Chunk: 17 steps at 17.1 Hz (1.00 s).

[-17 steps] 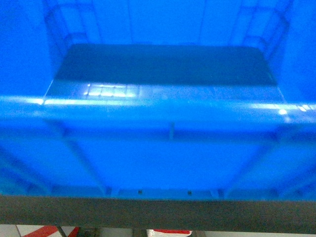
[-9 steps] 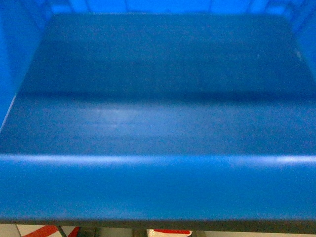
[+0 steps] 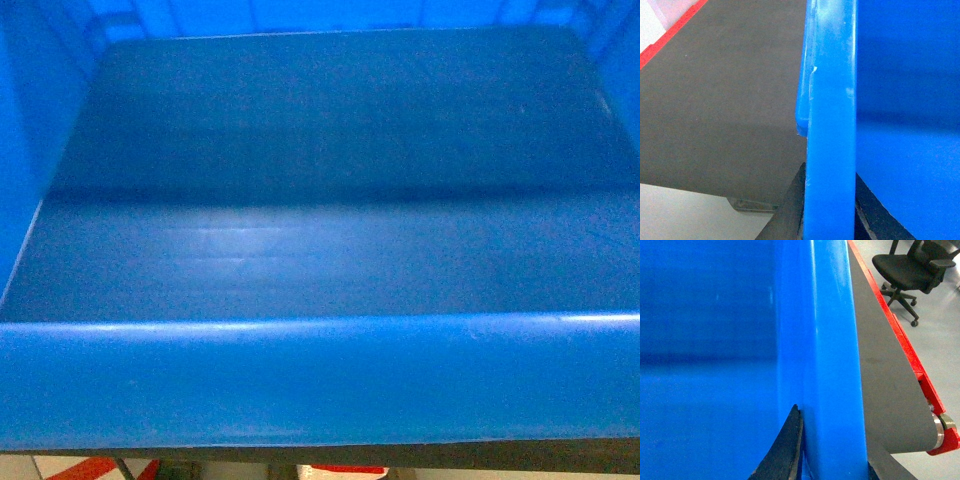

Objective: Place box next to blue box on left shelf

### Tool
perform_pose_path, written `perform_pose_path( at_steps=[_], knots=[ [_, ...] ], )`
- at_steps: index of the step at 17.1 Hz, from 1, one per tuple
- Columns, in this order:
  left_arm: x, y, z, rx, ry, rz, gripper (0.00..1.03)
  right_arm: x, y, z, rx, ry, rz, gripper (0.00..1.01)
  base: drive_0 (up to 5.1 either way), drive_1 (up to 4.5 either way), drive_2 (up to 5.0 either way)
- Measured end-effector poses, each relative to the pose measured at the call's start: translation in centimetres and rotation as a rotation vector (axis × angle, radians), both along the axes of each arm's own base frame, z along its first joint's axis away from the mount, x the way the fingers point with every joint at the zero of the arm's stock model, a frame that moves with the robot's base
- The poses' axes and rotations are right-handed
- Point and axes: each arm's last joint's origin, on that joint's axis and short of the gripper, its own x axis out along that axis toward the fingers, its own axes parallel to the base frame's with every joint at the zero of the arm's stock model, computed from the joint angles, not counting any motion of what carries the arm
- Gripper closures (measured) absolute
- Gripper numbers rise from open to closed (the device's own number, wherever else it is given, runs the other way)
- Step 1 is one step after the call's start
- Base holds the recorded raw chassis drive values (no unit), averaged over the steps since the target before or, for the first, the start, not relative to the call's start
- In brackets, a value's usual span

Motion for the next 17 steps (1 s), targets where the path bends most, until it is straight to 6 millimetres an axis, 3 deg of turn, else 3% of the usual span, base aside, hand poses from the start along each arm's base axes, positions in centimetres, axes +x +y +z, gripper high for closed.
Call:
perform_pose_path(
  at_steps=[6, 17],
  knots=[
    [-0.02, 0.01, 0.03, -0.001, -0.002, 0.001, 0.92, 0.01, 0.01, 0.04, 0.0, -0.004, 0.0, 0.85, 0.0, 0.0, 0.0],
    [0.0, -0.01, 0.02, -0.002, -0.002, -0.001, 0.92, 0.01, -0.02, 0.05, -0.005, -0.004, -0.005, 0.85, -2.0, -1.96, -2.0]
  ],
)
